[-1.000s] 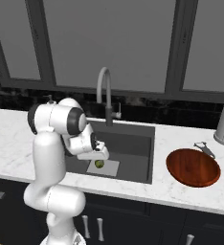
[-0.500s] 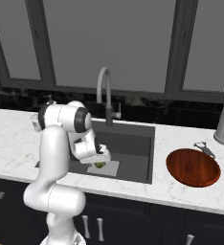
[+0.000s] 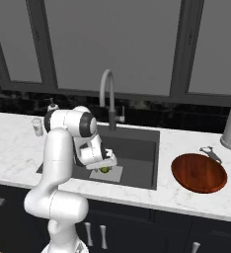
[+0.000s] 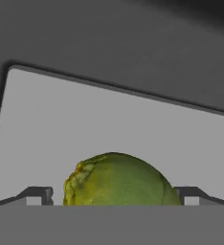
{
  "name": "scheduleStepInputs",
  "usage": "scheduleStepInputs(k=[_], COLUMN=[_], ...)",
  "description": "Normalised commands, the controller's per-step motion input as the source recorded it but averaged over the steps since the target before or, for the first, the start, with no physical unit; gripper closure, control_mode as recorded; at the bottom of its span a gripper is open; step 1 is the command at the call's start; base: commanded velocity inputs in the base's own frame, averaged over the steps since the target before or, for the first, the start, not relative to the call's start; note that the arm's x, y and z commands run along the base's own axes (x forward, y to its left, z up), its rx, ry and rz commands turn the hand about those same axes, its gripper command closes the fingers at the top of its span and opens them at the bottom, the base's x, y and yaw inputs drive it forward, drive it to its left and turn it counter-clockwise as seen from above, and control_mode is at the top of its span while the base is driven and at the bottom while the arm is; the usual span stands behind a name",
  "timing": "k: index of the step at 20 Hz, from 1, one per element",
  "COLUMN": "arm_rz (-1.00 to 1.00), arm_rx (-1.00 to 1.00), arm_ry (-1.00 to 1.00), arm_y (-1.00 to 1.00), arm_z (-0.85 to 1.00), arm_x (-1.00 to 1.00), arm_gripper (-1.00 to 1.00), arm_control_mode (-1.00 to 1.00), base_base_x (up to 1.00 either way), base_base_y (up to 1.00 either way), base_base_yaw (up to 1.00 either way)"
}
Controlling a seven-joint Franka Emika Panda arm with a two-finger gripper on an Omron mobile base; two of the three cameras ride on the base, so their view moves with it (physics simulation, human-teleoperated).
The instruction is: Pick the lime from the sink and place it in the bowl. Then pick the bowl and place it in the microwave. Then close the microwave door and press the start button.
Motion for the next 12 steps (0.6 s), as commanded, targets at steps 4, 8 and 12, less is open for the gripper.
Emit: scheduleStepInputs(k=[4, 8, 12], arm_rz=[0.00, 0.00, 0.10], arm_rx=[0.00, 0.00, 0.00], arm_ry=[0.00, -0.11, -0.13], arm_y=[0.03, 0.03, 0.26], arm_z=[-0.06, 0.23, 1.00], arm_x=[-0.21, -0.35, -0.32], arm_gripper=[1.00, 1.00, 1.00], arm_control_mode=[-1.00, -1.00, -1.00], base_base_x=[0.00, 0.00, 0.00], base_base_y=[0.00, 0.00, 0.00], base_base_yaw=[0.00, 0.00, 0.00])
